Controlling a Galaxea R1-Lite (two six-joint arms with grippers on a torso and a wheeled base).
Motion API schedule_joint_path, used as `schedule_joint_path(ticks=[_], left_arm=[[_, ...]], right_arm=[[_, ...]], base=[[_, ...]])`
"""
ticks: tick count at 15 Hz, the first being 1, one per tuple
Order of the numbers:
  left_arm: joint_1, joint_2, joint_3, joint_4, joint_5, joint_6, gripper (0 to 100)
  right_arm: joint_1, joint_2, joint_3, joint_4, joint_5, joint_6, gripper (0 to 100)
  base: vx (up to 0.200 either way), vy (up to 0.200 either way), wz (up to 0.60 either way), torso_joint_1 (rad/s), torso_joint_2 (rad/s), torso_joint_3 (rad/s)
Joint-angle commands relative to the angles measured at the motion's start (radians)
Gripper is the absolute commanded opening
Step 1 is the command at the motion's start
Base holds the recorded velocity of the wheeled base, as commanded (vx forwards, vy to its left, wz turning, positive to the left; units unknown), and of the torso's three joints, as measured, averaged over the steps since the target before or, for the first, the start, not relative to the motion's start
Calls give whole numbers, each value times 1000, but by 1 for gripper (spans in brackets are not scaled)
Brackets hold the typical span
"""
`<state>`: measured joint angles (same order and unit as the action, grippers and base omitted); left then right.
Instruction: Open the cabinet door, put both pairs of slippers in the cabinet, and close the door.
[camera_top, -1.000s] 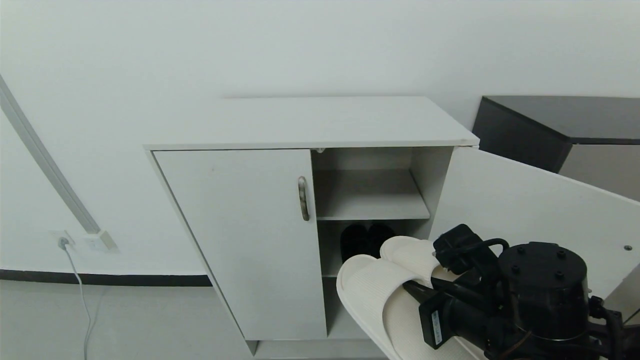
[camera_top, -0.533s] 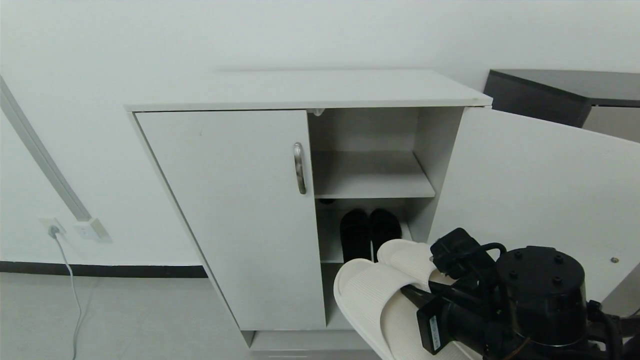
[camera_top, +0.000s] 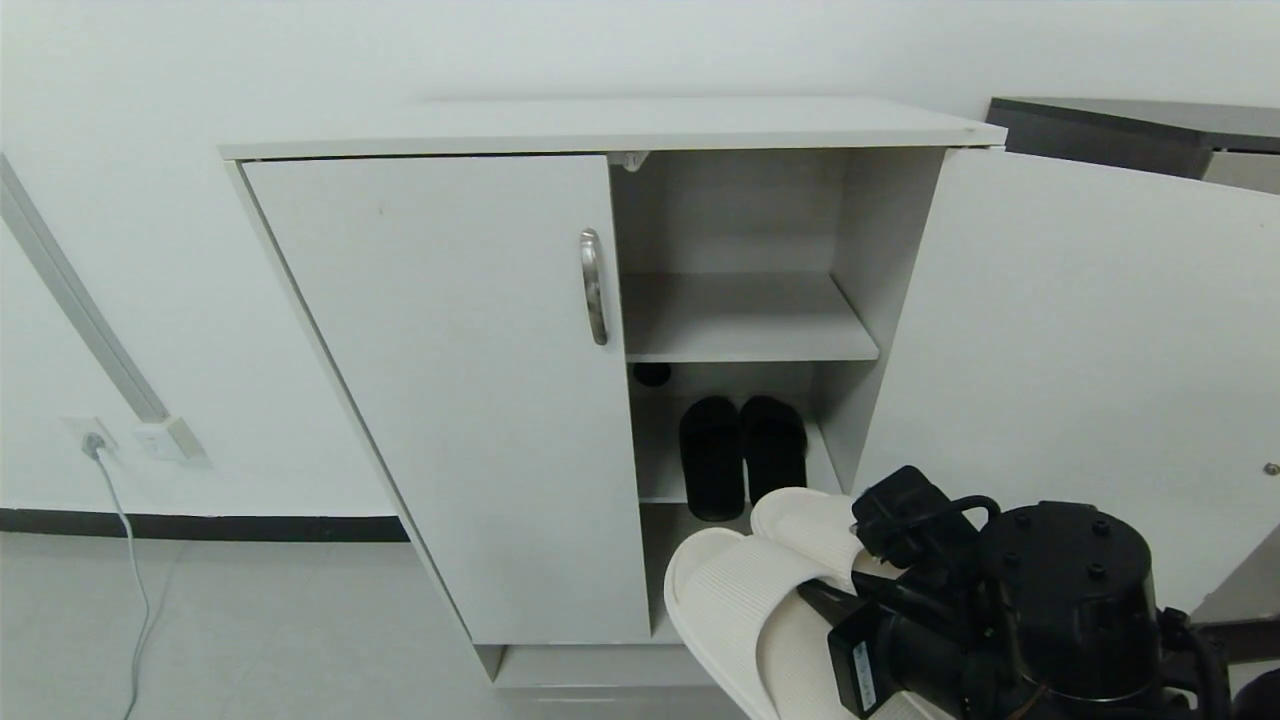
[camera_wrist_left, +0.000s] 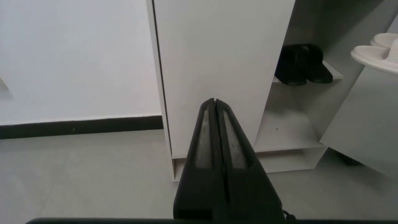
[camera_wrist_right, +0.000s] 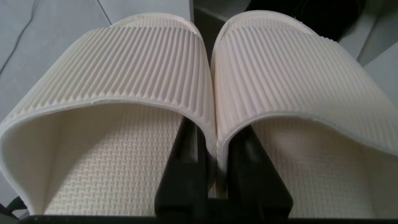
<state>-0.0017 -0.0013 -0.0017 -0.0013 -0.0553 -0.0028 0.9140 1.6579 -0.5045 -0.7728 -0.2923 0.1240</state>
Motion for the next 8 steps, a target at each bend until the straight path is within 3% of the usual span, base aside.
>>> schedule_joint_path(ticks=[1,5,7,8], left_arm=[[0,1,0,0,0,0,0],[0,1,0,0,-1,0,0],[0,1,0,0,-3,3,0],[0,1,0,0,-3,3,0]], right_arm=[[2,6,1,-2,-4,0,0],[11,8,11,-2,-4,-3,0],[17,8,9,-3,-2,-3,0],[20,14,6,-10,-2,-3,0]], base=[[0,0,0,0,0,0],[0,0,0,0,0,0],[0,0,-600,0,7,7],[0,0,0,0,0,0]])
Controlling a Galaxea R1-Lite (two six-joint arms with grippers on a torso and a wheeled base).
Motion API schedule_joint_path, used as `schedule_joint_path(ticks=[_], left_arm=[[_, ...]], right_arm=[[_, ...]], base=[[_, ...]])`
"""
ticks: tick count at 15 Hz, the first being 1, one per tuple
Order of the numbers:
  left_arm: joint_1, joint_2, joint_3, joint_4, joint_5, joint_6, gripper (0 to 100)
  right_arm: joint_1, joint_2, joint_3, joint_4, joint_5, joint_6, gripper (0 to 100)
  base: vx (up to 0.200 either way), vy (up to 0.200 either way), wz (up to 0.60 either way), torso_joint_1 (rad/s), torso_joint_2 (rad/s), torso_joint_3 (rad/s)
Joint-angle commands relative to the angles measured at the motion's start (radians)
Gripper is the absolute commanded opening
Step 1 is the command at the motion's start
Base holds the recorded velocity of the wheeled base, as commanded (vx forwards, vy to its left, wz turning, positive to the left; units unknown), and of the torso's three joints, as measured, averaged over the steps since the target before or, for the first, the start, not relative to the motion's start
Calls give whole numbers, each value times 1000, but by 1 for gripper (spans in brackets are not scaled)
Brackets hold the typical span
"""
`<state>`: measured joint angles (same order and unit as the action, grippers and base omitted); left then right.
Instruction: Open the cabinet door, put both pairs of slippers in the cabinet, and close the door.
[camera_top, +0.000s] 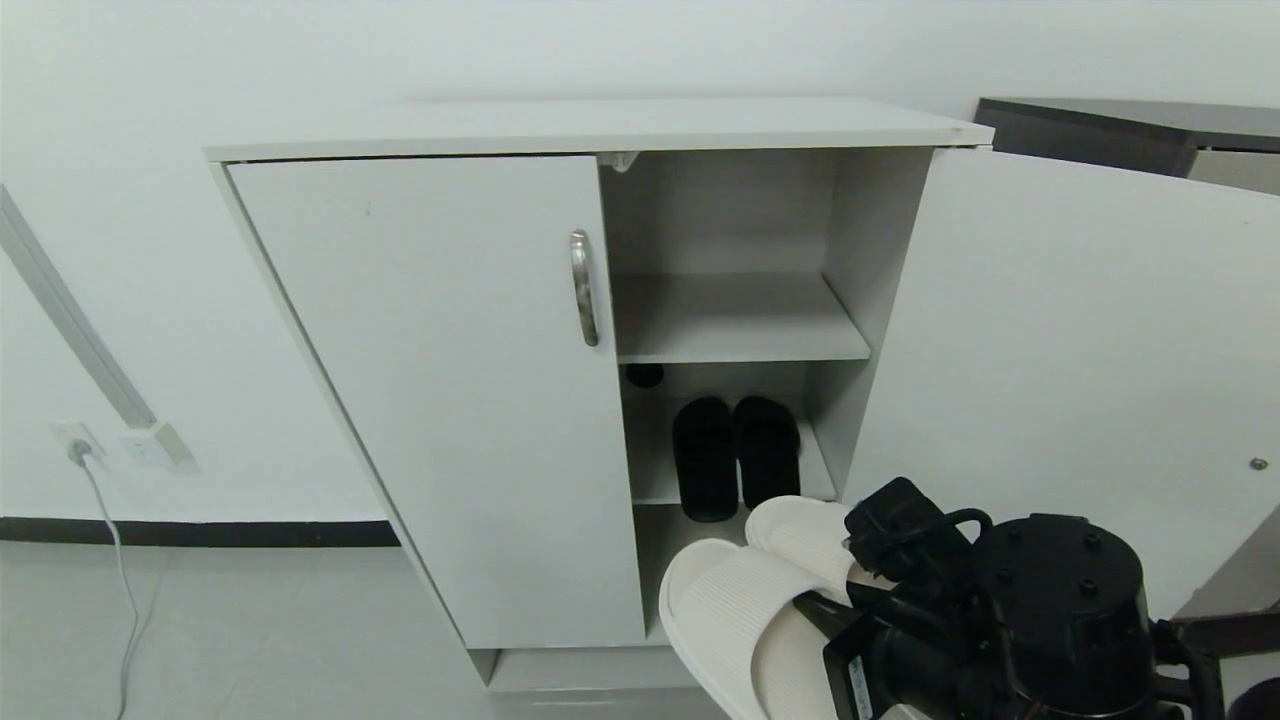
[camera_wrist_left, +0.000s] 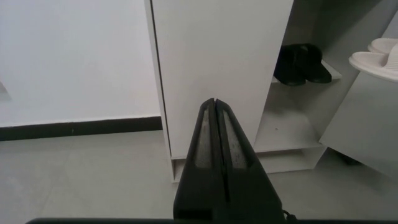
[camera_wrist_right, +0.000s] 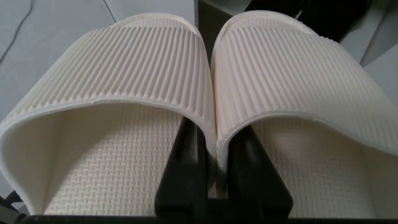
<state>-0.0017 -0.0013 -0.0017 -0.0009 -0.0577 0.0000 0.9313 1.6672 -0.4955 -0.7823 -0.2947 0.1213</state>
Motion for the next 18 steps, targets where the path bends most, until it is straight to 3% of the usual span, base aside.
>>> schedule_joint_path(ticks=[1,4,6,8,10,12,18], left_arm=[[0,1,0,-1,-1,0,0],[0,1,0,1,-1,0,0],[0,1,0,-1,-1,0,0],[0,1,0,-1,-1,0,0],[0,1,0,-1,-1,0,0],[0,1,0,-1,-1,0,0],[0,1,0,-1,-1,0,0]], right_arm=[[3,19,-3,-17,-1,0,0],[4,83,-5,-118,-8,-6,0],[9,180,-87,-150,-169,-26,0],[38,295,-219,-138,-299,35,0],[57,339,-299,-58,-374,83,0],[57,367,-452,169,-505,195,0],[46,295,-683,456,-543,227,0]], base=[[0,0,0,0,0,0],[0,0,0,0,0,0],[0,0,0,0,0,0],[0,0,0,0,0,0],[0,0,0,0,0,0],[0,0,0,0,0,0],[0,0,0,0,0,0]])
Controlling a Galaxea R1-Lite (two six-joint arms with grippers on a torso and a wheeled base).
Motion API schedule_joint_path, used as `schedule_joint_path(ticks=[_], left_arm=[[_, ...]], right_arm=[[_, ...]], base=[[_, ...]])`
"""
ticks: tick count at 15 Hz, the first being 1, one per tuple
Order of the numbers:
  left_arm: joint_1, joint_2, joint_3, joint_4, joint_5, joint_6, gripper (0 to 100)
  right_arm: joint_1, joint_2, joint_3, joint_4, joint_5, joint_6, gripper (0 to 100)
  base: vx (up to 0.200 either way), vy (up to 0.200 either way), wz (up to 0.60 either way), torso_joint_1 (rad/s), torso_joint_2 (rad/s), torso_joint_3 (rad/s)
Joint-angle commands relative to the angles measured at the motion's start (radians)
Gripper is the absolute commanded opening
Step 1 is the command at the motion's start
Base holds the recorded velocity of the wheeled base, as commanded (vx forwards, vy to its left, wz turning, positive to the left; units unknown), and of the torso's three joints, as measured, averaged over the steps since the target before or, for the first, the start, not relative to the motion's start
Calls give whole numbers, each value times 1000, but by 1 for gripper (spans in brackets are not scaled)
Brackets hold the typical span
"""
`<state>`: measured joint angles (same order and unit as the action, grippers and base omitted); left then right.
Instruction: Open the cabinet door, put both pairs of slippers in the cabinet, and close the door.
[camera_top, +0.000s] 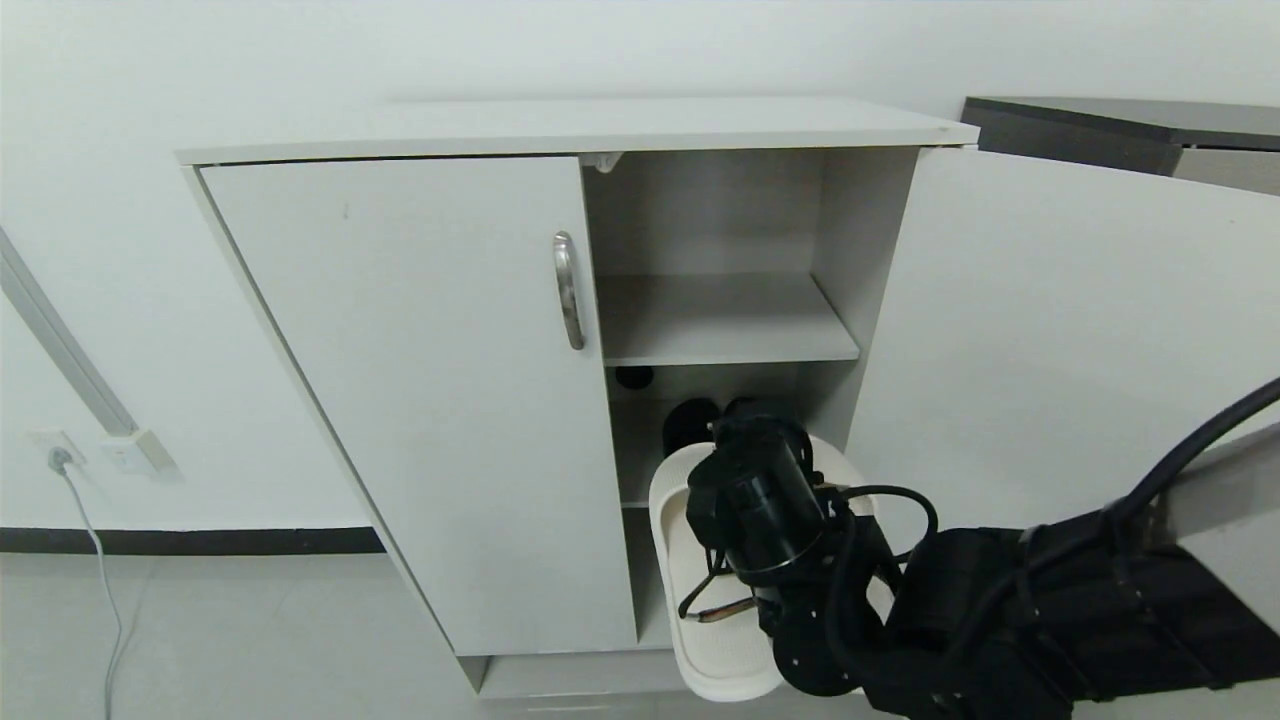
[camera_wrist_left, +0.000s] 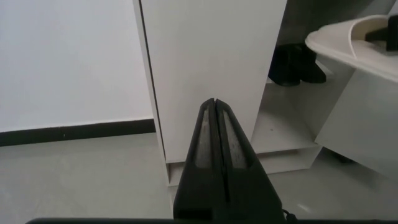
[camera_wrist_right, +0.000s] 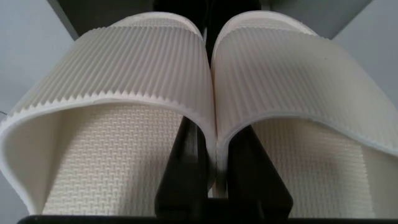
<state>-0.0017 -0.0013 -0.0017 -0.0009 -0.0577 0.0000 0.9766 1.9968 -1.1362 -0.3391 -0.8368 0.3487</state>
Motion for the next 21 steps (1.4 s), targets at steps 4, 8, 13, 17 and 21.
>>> schedule_joint_path(ticks=[4,8,13,17,21], left_arm=[[0,1,0,-1,2,2,0],[0,1,0,-1,2,2,0],[0,1,0,-1,2,2,0],[0,1,0,-1,2,2,0],[0,1,0,-1,2,2,0]], right_arm=[[-3,-112,-174,189,-2,-2,0],[2,-141,-194,204,-1,-25,0],[2,-136,-214,203,1,-33,0],[2,-116,-221,203,2,-33,0],[2,-108,-221,201,2,-33,0]], base=[[0,0,0,0,0,0],[0,0,0,0,0,0],[0,0,0,0,0,0],[100,0,0,1,4,2],[200,0,0,0,1,7]])
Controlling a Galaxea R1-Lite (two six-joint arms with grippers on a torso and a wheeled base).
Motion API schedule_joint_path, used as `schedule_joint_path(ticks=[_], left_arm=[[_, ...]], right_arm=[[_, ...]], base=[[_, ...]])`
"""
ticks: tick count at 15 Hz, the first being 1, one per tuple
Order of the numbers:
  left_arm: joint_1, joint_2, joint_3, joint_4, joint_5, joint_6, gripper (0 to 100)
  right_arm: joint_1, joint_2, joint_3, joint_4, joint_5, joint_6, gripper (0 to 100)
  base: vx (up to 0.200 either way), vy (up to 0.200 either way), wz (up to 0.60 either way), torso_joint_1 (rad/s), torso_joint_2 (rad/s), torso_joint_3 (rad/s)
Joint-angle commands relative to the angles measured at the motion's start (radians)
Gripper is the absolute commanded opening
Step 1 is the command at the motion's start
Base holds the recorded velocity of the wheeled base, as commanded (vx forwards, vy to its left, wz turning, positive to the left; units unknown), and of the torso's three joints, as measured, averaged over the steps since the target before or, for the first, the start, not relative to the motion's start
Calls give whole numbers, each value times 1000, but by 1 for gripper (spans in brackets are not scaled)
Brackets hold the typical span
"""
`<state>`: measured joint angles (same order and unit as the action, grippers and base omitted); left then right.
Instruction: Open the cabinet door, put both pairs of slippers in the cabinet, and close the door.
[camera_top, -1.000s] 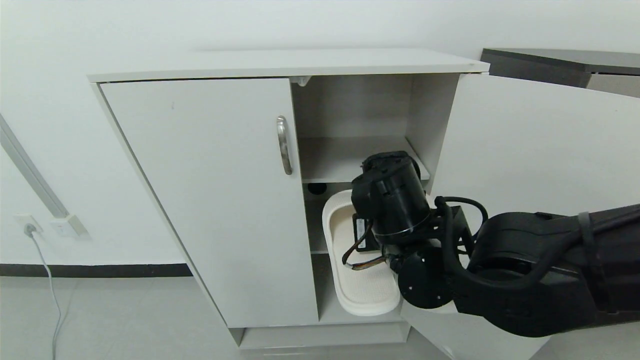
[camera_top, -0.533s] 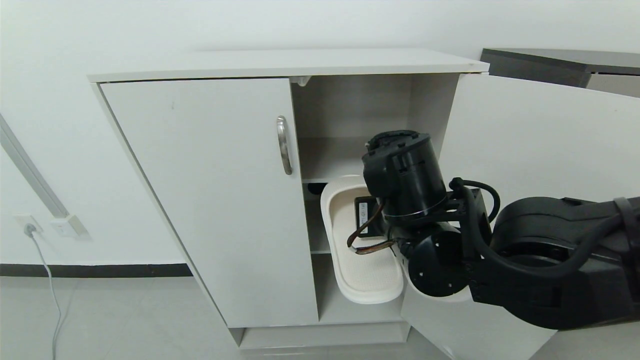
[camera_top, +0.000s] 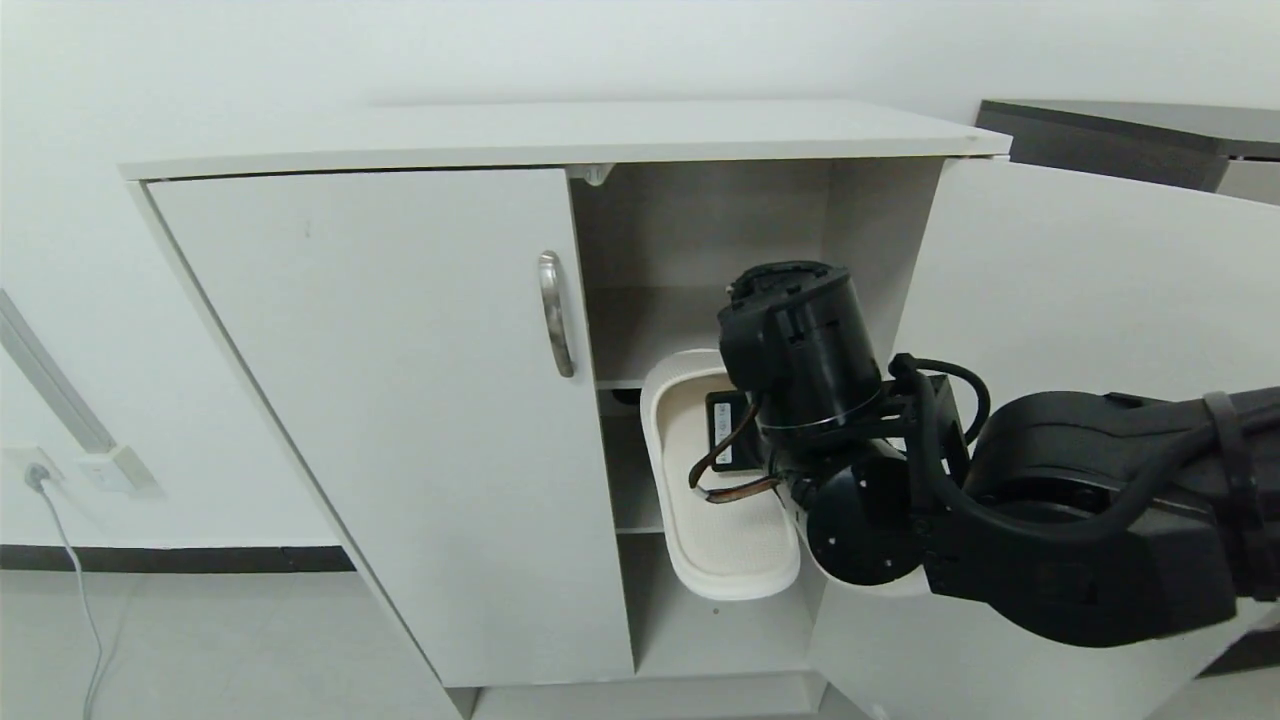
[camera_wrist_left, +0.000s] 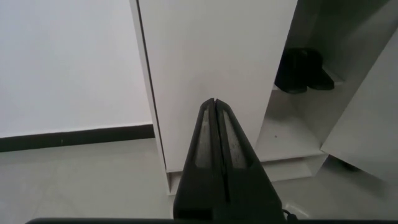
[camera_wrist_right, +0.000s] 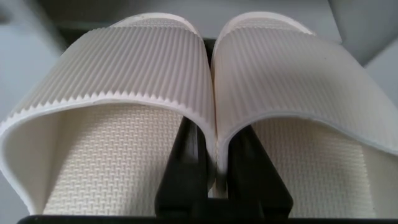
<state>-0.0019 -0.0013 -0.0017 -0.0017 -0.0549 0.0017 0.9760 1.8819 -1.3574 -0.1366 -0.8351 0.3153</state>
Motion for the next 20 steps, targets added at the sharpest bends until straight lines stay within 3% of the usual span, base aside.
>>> schedule_joint_path(ticks=[1,6,20], left_arm=[[0,1,0,0,0,0,0],[0,1,0,0,0,1,0],[0,1,0,0,1,3,0]], right_arm=[[3,8,0,-1,1,1,0],[-2,28,-5,-1,4,1,0],[-141,243,-318,9,41,-48,0]], base=[[200,0,0,2,7,-7],[200,0,0,0,6,3],[0,0,0,0,0,0]])
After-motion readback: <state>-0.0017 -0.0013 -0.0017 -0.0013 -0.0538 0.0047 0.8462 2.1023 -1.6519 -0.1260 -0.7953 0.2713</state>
